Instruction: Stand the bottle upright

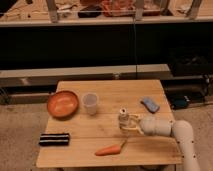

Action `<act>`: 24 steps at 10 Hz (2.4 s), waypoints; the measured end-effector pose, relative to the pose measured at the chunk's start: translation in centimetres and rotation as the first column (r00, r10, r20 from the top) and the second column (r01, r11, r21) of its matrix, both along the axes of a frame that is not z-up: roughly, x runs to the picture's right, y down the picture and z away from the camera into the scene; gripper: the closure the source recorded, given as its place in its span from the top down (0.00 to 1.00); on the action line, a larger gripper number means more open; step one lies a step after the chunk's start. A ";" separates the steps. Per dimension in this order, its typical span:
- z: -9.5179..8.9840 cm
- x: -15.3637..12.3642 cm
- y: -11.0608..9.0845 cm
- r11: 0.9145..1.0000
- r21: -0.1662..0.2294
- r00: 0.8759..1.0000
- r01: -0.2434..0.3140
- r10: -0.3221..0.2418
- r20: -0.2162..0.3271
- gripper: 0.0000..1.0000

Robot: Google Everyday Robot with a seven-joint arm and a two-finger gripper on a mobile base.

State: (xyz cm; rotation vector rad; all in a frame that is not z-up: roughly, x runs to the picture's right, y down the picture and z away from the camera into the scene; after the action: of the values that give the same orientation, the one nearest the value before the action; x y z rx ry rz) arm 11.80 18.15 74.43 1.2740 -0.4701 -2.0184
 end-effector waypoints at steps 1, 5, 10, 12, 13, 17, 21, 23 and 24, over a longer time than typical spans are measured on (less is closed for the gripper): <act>0.2 0.0 -0.2 1.000 0.001 1.000 0.001 -0.001 0.002 0.38; 1.1 0.2 -0.7 1.000 0.000 1.000 0.006 -0.006 0.010 0.45; 1.1 0.5 -1.0 1.000 0.003 1.000 0.010 -0.010 0.010 0.53; 0.9 0.7 -0.9 1.000 0.003 1.000 0.007 -0.007 0.011 0.53; 0.8 0.9 -0.9 1.000 0.004 1.000 0.004 -0.004 0.010 0.51; 0.5 1.0 -0.8 1.000 0.008 1.000 0.003 -0.003 0.012 0.47; 0.3 1.3 -0.8 1.000 0.013 1.000 -0.002 0.002 0.010 0.47; 0.2 1.2 -0.8 1.000 0.016 1.000 -0.002 0.001 0.009 0.47; 0.2 1.2 -0.8 1.000 0.018 1.000 -0.002 0.002 0.008 0.47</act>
State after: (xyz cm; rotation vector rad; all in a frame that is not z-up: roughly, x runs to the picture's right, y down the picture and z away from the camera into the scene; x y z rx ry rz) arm 13.02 17.36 74.62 1.2935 -0.4555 -2.0207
